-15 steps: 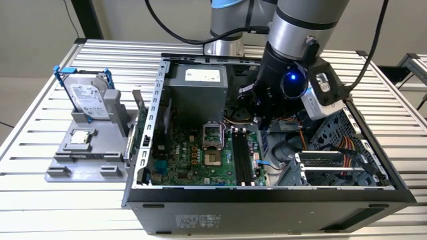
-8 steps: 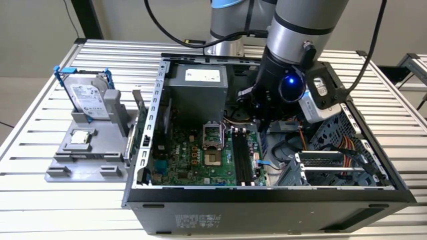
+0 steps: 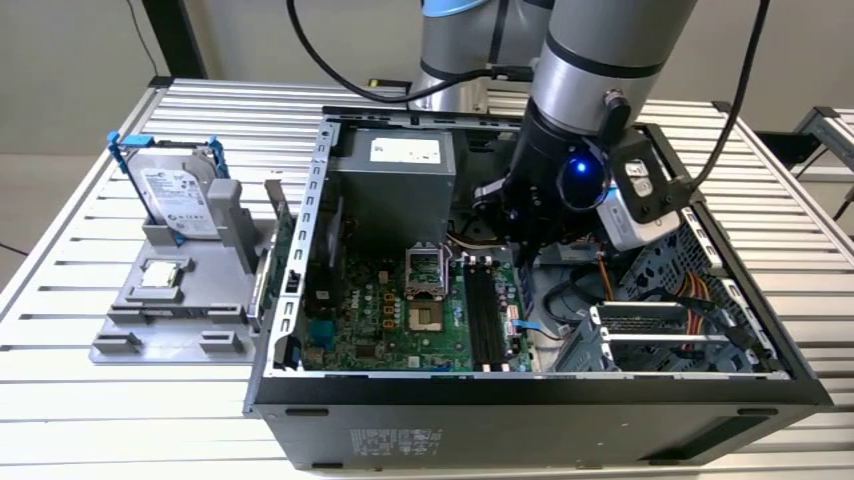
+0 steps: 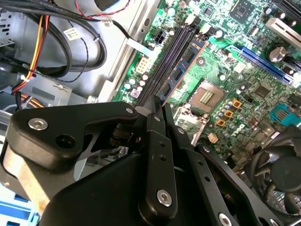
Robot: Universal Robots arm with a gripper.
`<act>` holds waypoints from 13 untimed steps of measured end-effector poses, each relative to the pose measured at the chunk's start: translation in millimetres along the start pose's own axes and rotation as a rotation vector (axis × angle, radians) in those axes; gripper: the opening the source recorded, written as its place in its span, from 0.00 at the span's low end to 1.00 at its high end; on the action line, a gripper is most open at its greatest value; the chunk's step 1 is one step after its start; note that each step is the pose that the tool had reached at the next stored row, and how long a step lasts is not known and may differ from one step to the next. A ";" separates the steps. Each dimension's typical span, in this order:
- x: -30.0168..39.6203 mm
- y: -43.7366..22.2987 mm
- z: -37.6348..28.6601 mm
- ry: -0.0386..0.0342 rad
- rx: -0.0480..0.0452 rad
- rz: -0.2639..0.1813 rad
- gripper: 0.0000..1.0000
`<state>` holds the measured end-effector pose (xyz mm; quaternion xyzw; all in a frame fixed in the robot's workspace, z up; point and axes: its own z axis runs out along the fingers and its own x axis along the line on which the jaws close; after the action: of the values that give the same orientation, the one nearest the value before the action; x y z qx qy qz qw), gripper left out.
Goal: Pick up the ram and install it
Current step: 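Insert the ram into the slot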
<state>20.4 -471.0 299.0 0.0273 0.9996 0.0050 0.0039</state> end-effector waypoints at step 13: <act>0.0 0.0 2.7 0.0000 -0.0002 -0.005 0.00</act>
<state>20.4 -471.0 296.4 0.0246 0.9997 0.0051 0.0039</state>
